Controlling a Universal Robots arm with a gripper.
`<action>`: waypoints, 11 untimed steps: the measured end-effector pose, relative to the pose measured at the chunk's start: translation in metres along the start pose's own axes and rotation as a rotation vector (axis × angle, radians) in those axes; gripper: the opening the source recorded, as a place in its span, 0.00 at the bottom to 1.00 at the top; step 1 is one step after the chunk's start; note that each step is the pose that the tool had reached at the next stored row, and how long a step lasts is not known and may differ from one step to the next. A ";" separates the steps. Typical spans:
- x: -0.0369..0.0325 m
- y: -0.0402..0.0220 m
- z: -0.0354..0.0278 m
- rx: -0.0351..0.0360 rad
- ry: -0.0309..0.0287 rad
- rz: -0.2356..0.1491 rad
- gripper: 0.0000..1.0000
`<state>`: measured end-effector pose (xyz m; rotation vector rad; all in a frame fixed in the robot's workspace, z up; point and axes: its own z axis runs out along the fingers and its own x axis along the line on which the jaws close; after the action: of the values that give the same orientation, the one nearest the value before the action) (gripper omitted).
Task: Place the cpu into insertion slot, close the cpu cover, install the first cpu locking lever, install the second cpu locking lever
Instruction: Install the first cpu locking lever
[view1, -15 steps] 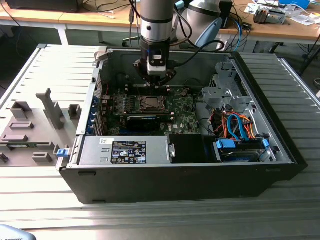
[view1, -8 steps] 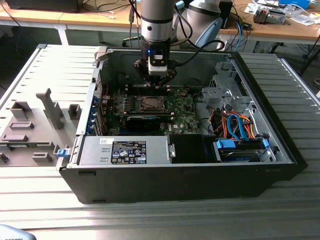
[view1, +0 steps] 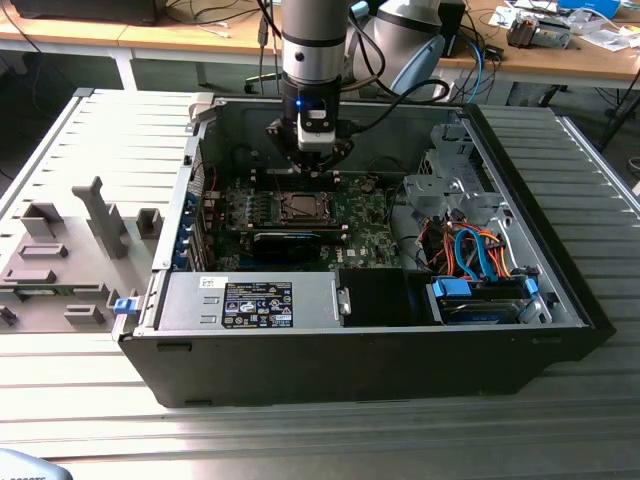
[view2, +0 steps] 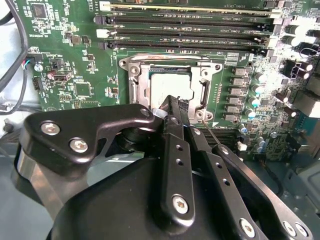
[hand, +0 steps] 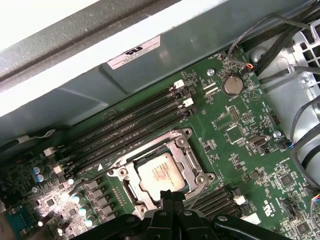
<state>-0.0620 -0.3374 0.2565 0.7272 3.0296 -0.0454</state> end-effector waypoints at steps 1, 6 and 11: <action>0.0000 0.0000 0.0000 0.0000 0.0000 -0.001 0.11; 0.0000 0.0000 0.0000 -0.0001 -0.0002 -0.006 0.11; 0.0000 0.0000 0.0001 -0.0005 -0.0004 -0.014 0.11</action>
<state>-0.0620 -0.3374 0.2565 0.7063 3.0343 -0.0451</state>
